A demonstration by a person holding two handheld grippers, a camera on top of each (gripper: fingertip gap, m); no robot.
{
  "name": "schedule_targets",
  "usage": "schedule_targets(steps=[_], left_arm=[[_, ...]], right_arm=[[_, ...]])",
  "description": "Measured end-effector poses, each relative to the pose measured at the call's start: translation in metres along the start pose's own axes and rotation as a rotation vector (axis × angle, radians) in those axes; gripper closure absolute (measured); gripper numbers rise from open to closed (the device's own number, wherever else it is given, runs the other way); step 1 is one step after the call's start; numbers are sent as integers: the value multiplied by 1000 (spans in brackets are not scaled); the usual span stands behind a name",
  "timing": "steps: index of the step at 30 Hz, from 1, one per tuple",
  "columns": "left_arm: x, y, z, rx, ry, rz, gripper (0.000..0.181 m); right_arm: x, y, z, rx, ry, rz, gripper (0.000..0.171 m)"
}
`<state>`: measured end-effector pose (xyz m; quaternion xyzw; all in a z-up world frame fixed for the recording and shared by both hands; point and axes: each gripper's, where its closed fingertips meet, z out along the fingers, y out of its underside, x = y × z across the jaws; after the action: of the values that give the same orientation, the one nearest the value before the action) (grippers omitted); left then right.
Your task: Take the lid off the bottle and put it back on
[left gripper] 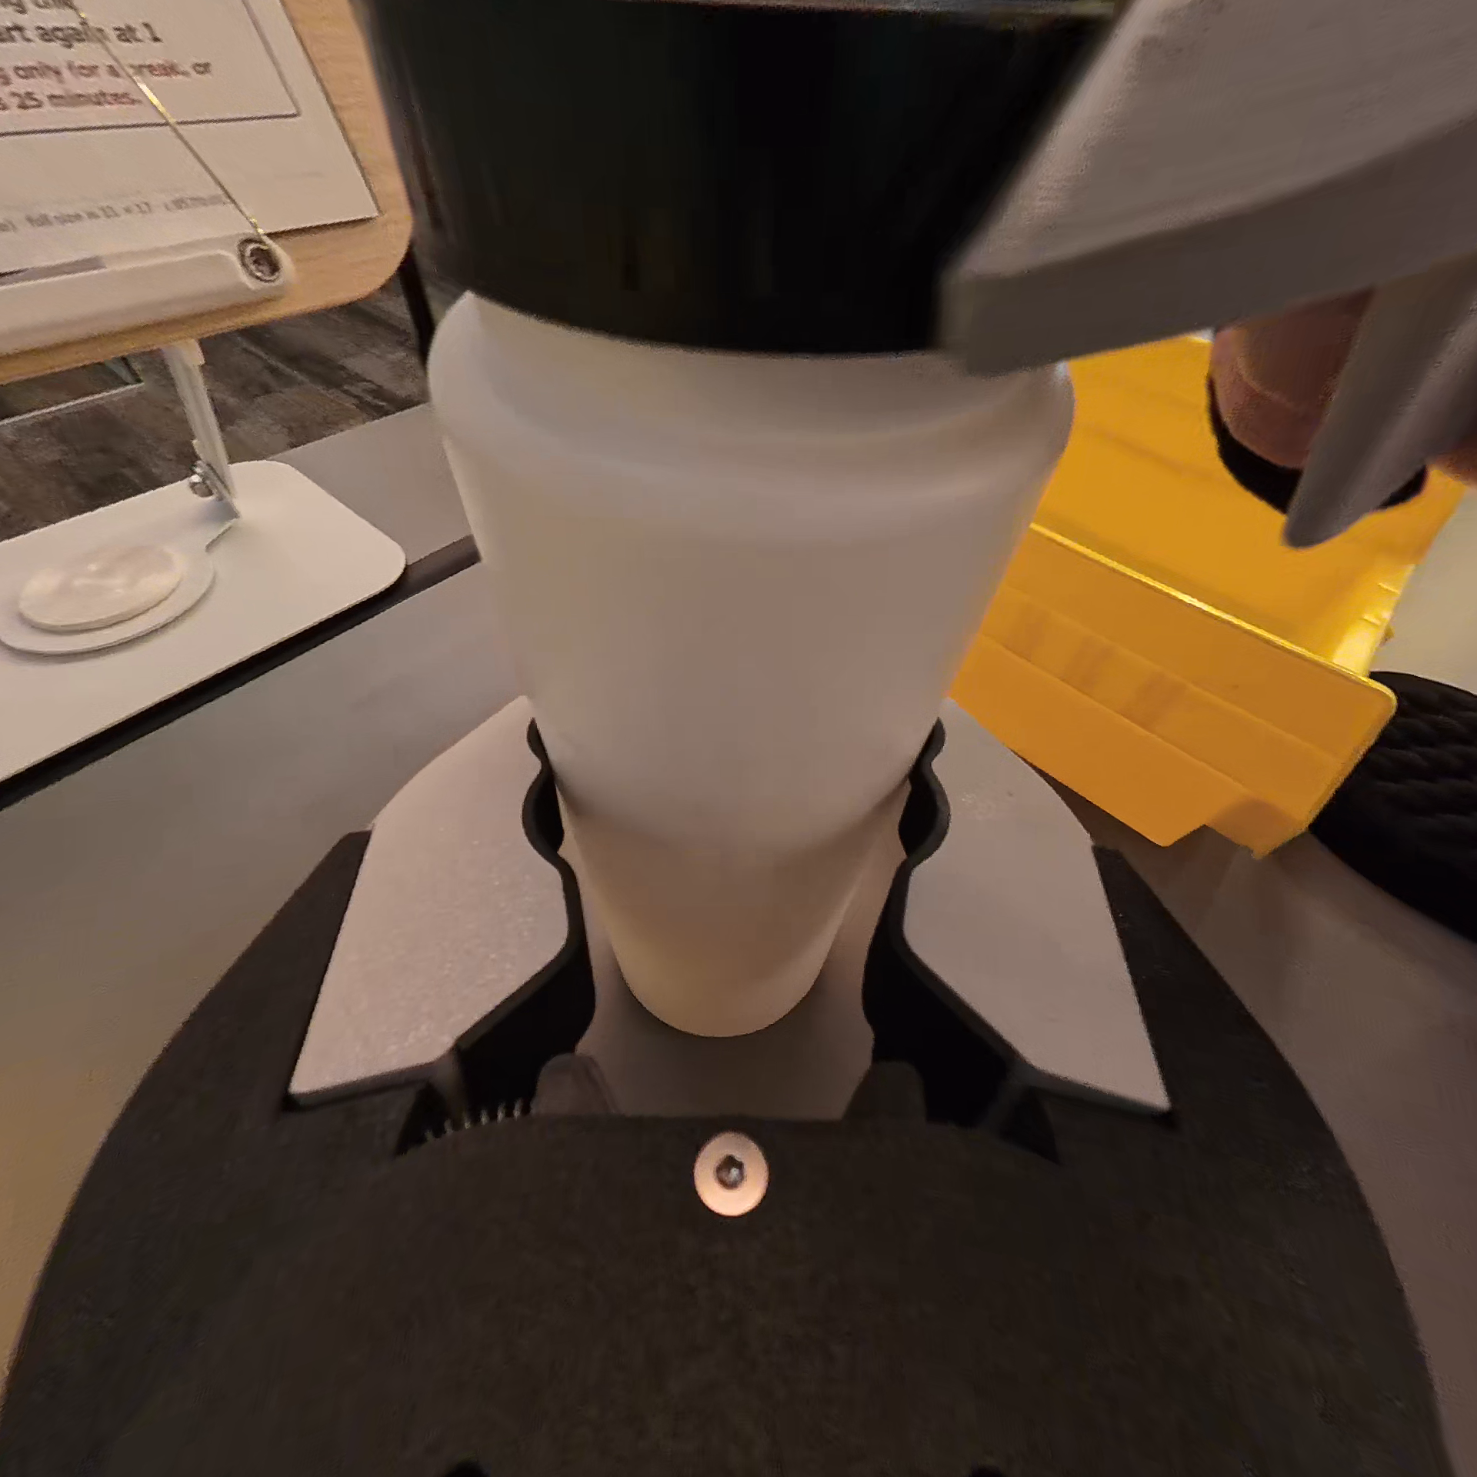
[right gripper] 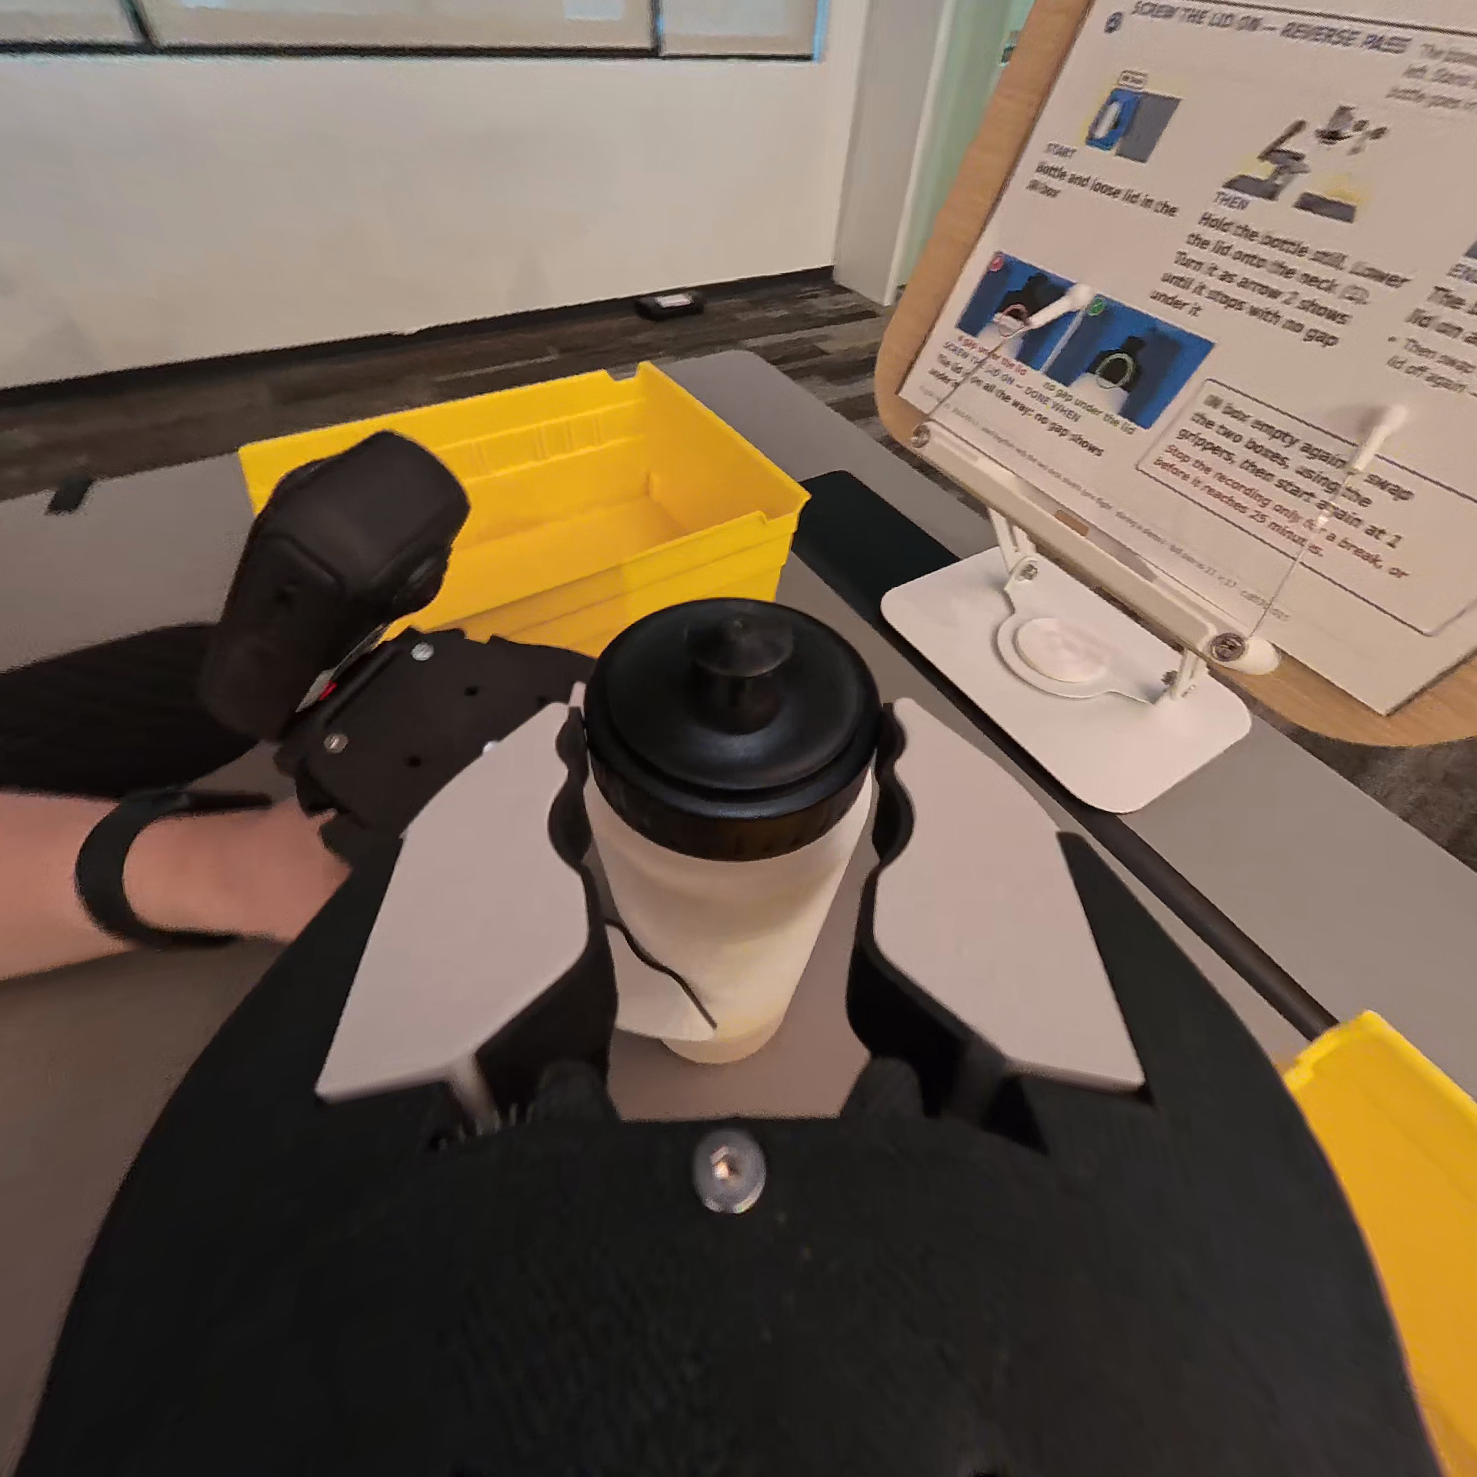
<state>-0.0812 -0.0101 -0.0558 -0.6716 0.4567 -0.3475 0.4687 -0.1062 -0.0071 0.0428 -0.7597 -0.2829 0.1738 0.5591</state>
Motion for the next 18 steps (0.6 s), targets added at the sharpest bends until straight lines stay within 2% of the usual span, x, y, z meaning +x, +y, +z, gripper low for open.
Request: schedule_targets(steps=[3,10,14,18], left_arm=[[7,0,1,7,79,19,97],[29,1,1,17,227,65,97],[23,0,1,11,180,45,96],[1,1,0,-19,-3,11,97]], right_arm=[[-2,2,-10,-7,-145,17,93],[-8,9,-24,24,-343,-35,98],[-7,9,-19,5,-291,-50,102],[-1,5,-6,9,-165,52,102]])
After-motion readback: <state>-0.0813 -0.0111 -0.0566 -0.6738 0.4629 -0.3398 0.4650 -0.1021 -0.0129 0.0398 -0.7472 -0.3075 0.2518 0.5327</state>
